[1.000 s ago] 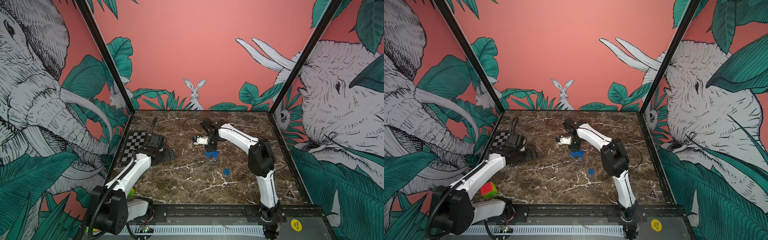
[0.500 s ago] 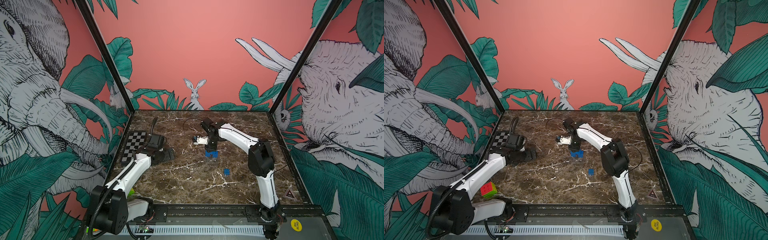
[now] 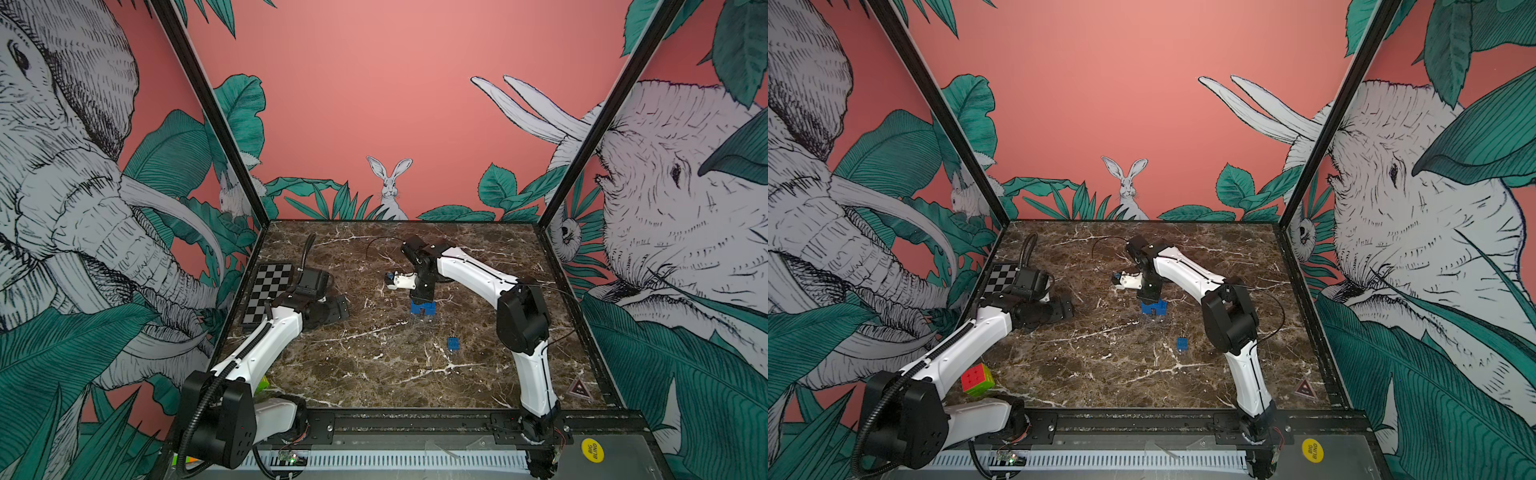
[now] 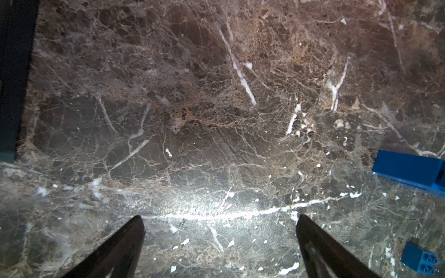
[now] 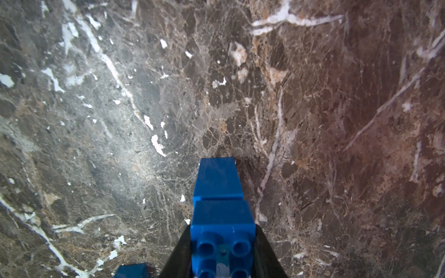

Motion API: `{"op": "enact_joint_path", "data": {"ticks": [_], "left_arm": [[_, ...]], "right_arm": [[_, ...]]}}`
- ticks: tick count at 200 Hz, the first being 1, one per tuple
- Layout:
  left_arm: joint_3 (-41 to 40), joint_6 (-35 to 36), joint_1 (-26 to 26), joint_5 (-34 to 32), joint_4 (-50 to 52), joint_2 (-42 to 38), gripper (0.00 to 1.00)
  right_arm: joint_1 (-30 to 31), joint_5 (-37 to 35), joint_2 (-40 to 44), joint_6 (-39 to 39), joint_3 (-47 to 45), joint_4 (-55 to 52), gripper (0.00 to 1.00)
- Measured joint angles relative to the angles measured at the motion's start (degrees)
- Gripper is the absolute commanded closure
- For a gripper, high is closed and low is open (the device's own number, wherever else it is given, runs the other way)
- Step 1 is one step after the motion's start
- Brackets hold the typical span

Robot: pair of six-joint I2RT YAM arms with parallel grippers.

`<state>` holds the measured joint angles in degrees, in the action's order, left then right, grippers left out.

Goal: Assemble the letter h with lego
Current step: Assemble the lego brick with the lego brick.

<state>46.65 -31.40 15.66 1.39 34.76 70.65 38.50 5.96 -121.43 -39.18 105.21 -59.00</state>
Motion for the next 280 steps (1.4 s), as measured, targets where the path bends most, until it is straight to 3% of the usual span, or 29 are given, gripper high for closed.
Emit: {"op": "enact_joint_path", "data": {"ticks": [119, 280], "left_arm": [[0.0, 0.13, 0.0, 0.02, 0.0, 0.28, 0.01], [0.0, 0.28, 0.0, 0.02, 0.0, 0.81, 0.01]], "right_arm": [[-0.15, 0.28, 0.04, -0.02, -0.04, 0.02, 0.76], [-0.2, 0.33, 0.37, 0.13, -0.04, -0.9, 0.66]]}}
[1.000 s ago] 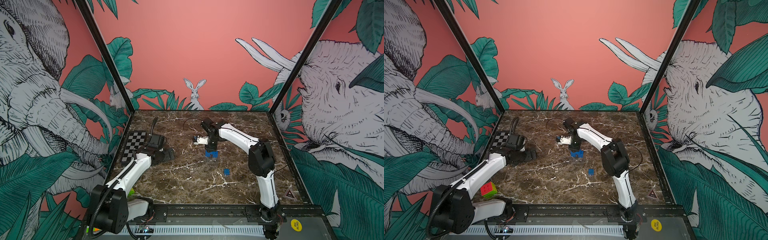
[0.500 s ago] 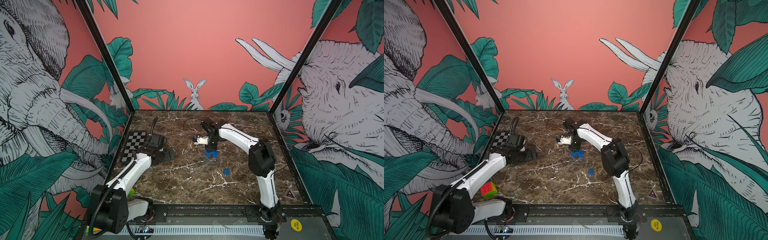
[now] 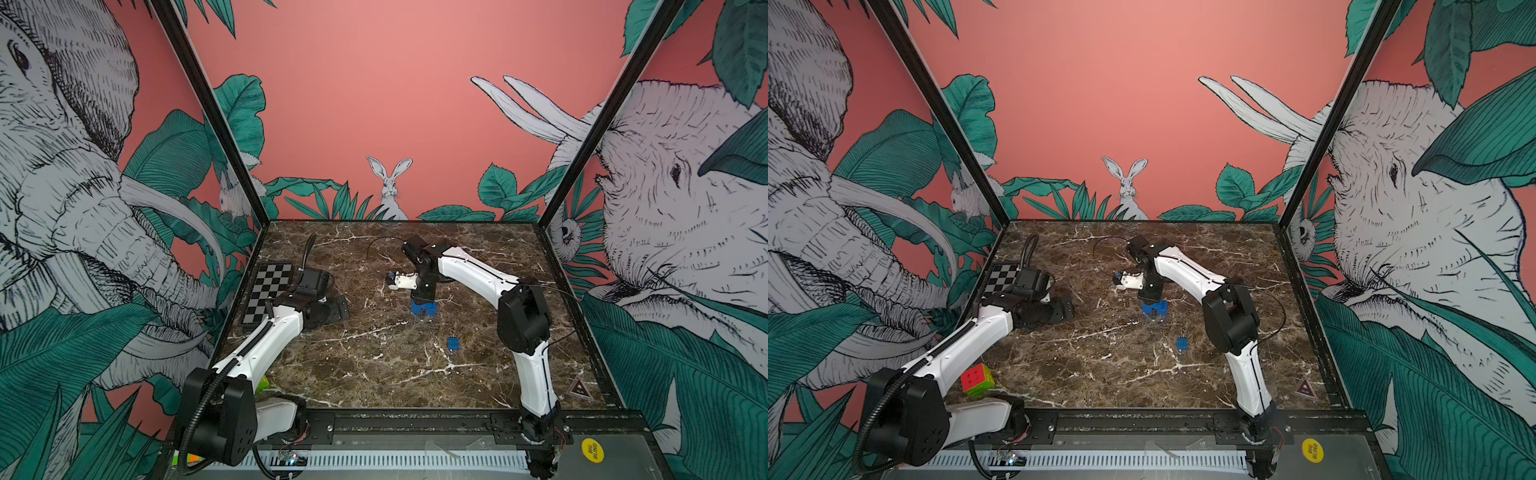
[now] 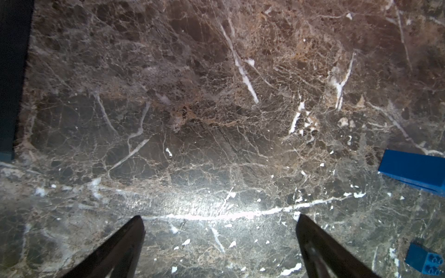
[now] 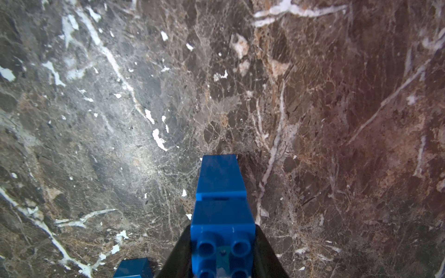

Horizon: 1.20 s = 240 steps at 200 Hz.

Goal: Assemble the letter h with lego
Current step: Assemble the lego brick with the lego brick.

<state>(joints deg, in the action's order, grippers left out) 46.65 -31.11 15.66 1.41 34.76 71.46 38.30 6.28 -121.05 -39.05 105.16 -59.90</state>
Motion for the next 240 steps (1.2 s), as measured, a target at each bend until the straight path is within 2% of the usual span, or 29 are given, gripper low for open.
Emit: {"op": "enact_joint_path", "data": {"ticks": [63, 108, 174, 240], "left_arm": [[0.0, 0.28, 0.0, 0.0, 0.0, 0.26, 0.01], [0.0, 0.28, 0.0, 0.0, 0.0, 0.26, 0.01], [0.0, 0.28, 0.0, 0.0, 0.0, 0.26, 0.01], [0.0, 0.28, 0.0, 0.0, 0.0, 0.26, 0.01]], "right_arm": [[0.0, -0.13, 0.31, 0.02, -0.81, 0.02, 0.58], [0.0, -0.13, 0.7, 0.02, -0.81, 0.07, 0.57], [0.0, -0.55, 0.94, 0.02, -0.81, 0.09, 0.6], [0.0, -0.48, 0.94, 0.0, -0.74, 0.0, 0.68]]}}
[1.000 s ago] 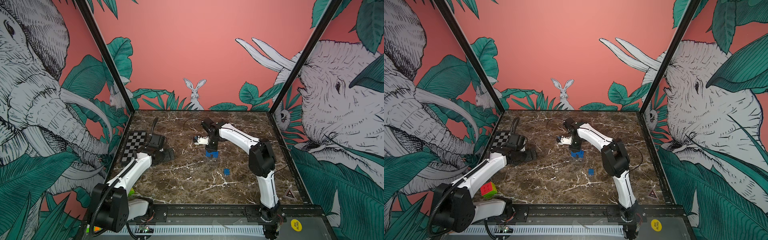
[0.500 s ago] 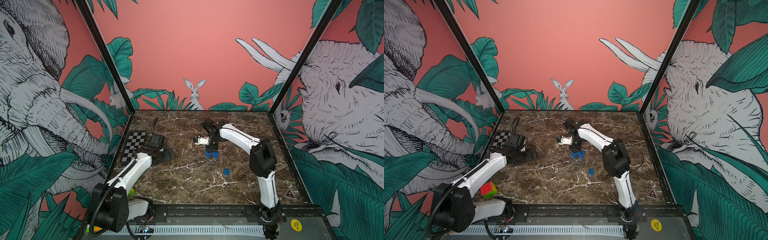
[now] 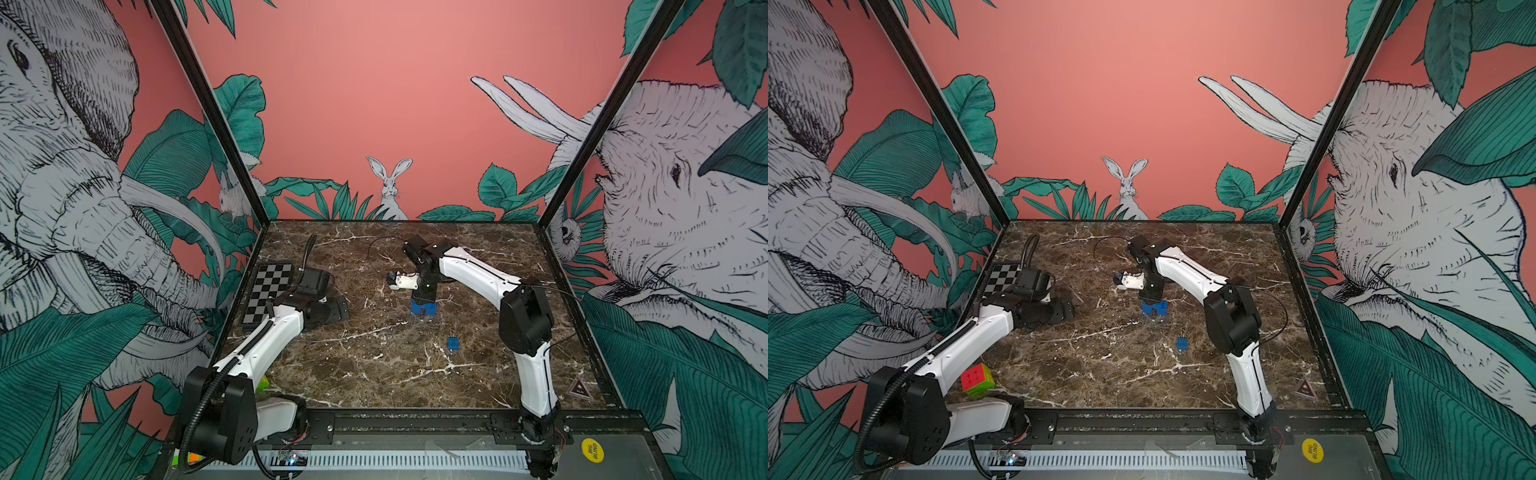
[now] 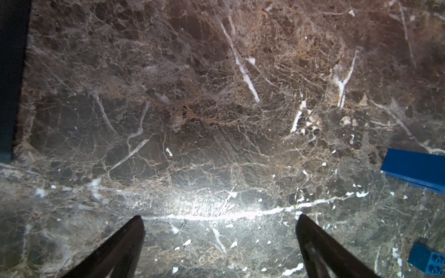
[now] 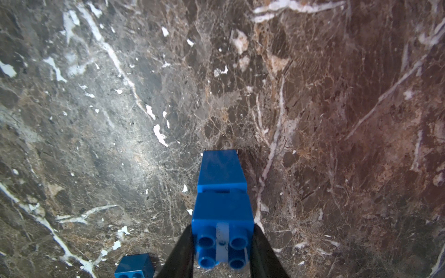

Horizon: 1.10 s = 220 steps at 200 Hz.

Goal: Assemble the letter h with lego
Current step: Assemble the lego brick with the lego brick.

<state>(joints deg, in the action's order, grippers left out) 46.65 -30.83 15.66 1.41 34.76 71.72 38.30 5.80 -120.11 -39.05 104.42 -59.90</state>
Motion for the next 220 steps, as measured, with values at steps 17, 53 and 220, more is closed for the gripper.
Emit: {"op": "enact_joint_path", "data": {"ticks": [17, 53, 220], "left_arm": [[0.0, 0.02, 0.0, 0.0, 0.0, 0.0, 0.01], [0.0, 0.0, 0.0, 0.02, 0.0, 0.11, 0.01], [0.0, 0.04, 0.0, 0.02, 0.0, 0.39, 0.01]], "right_arm": [[0.0, 0.02, 0.0, 0.04, 0.0, -0.02, 0.69], [0.0, 0.37, 0.0, 0.04, 0.61, -0.66, 0.72], [1.4, -1.53, -3.08, 0.04, 5.44, -5.77, 0.79]]}}
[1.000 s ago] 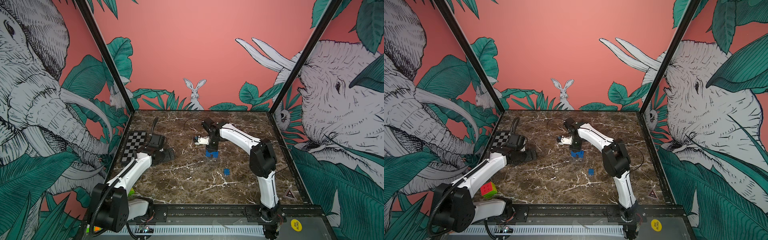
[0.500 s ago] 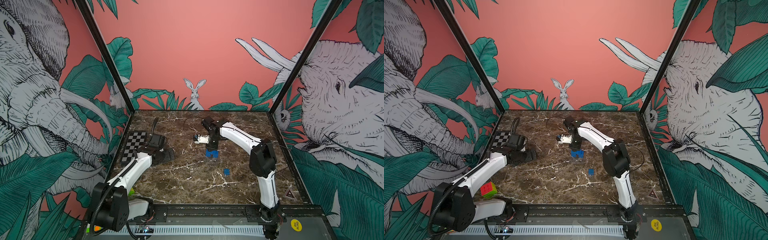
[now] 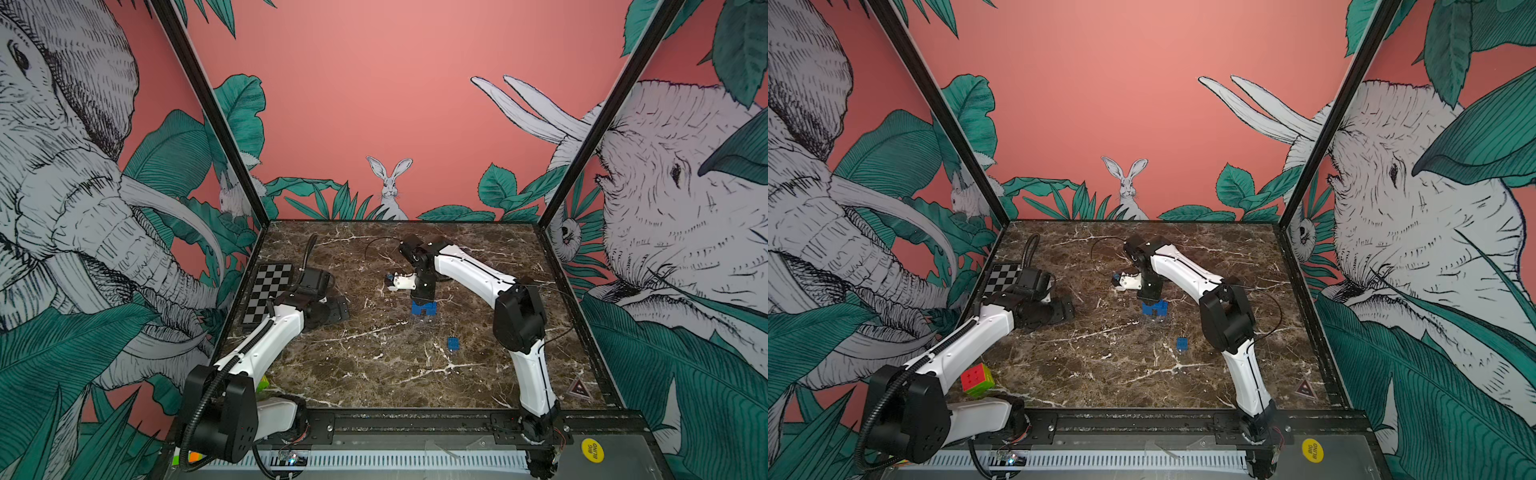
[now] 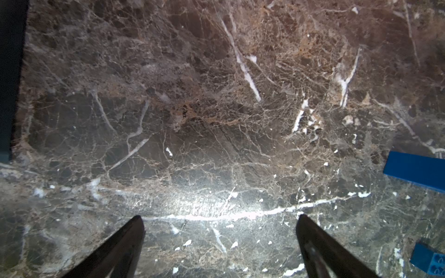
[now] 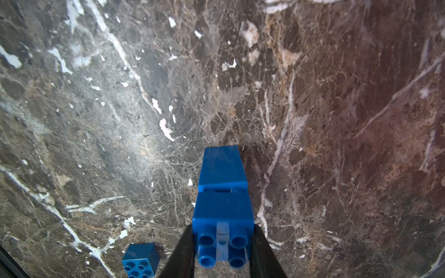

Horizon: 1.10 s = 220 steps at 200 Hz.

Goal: Assemble the letter h with lego
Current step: Assemble the lego brick with the lego brick.

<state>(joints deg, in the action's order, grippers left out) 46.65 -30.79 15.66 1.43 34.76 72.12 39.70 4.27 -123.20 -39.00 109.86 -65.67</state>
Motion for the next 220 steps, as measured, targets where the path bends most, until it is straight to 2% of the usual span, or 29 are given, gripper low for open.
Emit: {"op": "enact_joint_path", "data": {"ticks": [177, 196, 220], "left_arm": [[0.0, 0.39, 0.0, 0.07, 0.0, 0.33, 0.01], [0.0, 0.39, 0.0, 0.07, 0.0, 0.37, 0.01], [0.0, 0.42, 0.0, 0.07, 0.0, 0.44, 0.01]], "right_arm": [[0.55, -2.19, -2.14, -0.04, 2.29, -1.55, 0.8], [0.55, -2.36, -2.47, 0.0, 2.8, -2.03, 0.72], [0.72, -2.51, -2.78, 0.15, 3.15, -2.32, 0.68]]}}
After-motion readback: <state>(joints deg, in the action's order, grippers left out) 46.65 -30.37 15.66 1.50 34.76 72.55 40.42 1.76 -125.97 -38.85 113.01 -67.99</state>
